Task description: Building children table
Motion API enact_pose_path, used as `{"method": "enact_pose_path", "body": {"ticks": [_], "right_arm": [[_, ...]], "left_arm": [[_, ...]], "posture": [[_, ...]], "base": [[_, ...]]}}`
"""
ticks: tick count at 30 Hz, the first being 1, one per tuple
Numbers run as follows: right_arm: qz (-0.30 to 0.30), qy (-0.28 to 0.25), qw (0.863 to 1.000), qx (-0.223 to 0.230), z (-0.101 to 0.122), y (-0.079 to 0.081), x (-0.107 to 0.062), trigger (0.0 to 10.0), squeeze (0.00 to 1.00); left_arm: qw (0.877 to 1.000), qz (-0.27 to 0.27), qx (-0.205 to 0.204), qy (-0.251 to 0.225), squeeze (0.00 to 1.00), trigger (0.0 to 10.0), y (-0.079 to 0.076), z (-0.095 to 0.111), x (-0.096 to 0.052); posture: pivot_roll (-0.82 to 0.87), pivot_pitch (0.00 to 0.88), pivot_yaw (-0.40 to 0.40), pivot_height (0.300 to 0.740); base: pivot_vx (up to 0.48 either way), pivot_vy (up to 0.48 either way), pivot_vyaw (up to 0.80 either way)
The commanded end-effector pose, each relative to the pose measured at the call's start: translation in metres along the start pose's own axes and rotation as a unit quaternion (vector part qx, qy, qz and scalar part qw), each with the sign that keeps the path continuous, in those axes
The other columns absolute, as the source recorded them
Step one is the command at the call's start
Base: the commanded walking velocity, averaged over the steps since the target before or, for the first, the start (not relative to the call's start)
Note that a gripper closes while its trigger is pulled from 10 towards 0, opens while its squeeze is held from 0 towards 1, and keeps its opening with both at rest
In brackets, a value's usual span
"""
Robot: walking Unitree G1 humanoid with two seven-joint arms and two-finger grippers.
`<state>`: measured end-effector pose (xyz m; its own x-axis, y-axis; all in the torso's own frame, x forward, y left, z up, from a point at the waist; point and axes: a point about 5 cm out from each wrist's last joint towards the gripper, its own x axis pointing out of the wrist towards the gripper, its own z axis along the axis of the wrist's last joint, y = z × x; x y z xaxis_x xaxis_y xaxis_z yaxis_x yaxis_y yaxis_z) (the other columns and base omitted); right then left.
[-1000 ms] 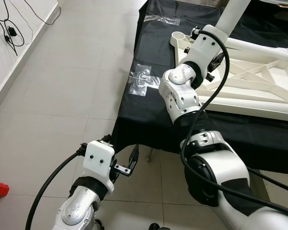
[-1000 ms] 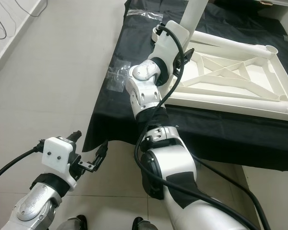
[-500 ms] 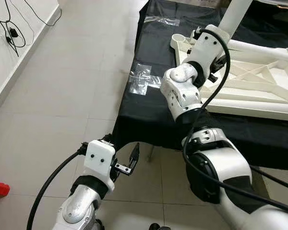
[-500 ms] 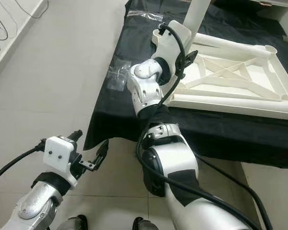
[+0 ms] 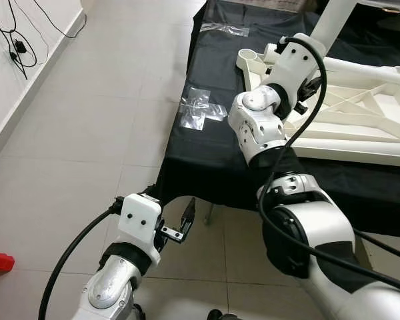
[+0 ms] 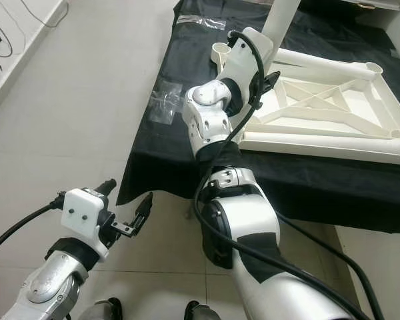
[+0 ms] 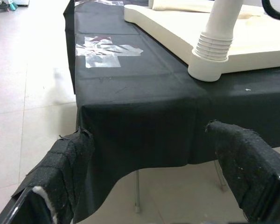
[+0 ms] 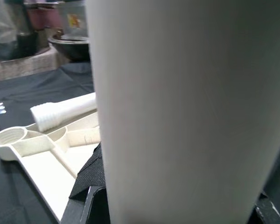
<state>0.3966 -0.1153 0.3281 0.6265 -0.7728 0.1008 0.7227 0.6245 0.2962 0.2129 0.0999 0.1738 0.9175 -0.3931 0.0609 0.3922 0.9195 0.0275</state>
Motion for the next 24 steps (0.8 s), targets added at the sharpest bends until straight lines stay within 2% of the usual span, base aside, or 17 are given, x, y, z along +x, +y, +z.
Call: {"method": "enact_pose_path", "body": {"ticks": [1,6,11,15,16,19,20,23,24], "right_arm": [[-0.012,-0.002,1.000,0.009,0.005,-0.004,0.006,10.0,0.00],[-0.012,-0.010,1.000,0.013,0.009,-0.004,0.006,10.0,0.00],[-0.006,-0.037,0.999,0.034,0.024,-0.001,0.005,10.0,0.00],[0.028,-0.044,0.996,0.072,0.034,0.001,0.007,10.0,0.00],[0.059,-0.053,0.993,0.086,0.040,0.004,0.007,10.0,0.00],[0.059,-0.053,0.993,0.086,0.040,0.004,0.007,10.0,0.00],[0.141,-0.037,0.983,0.116,0.043,0.012,0.004,10.0,0.00],[0.141,-0.037,0.983,0.116,0.043,0.012,0.004,10.0,0.00],[0.233,-0.022,0.962,0.144,0.043,0.018,-0.001,10.0,0.00]], "left_arm": [[1.000,-0.006,0.000,0.014,0.00,10.0,-0.002,-0.007,-0.001],[1.000,-0.007,0.000,0.014,0.00,10.0,-0.002,-0.007,-0.001],[1.000,-0.010,0.001,0.012,0.00,10.0,-0.002,-0.007,0.000],[1.000,-0.010,0.002,0.011,0.00,10.0,-0.002,-0.007,0.002],[1.000,-0.009,-0.003,0.011,0.00,10.0,-0.002,-0.007,0.003],[1.000,-0.009,-0.003,0.011,0.00,10.0,-0.002,-0.007,0.003],[1.000,-0.009,-0.003,0.012,0.00,10.0,-0.001,-0.007,0.004],[1.000,-0.009,-0.003,0.012,0.00,10.0,-0.001,-0.007,0.004],[1.000,-0.007,-0.006,0.014,0.16,10.0,0.001,-0.007,0.006]], "posture": [[0.09,0.195,-0.081,0.740],[0.09,0.196,-0.080,0.740],[0.09,0.193,-0.078,0.740],[0.09,0.190,-0.080,0.740],[0.09,0.189,-0.080,0.740],[0.09,0.189,-0.080,0.740],[0.09,0.186,-0.079,0.740],[0.09,0.186,-0.079,0.740],[0.09,0.183,-0.078,0.740]], "base": [[0.000,0.000,0.00],[0.000,0.000,0.00],[0.000,0.000,0.00],[0.000,0.000,0.00],[0.000,0.000,0.00],[0.000,0.000,0.00],[0.000,0.000,0.00],[0.000,0.000,0.00],[0.000,0.000,0.00]]}}
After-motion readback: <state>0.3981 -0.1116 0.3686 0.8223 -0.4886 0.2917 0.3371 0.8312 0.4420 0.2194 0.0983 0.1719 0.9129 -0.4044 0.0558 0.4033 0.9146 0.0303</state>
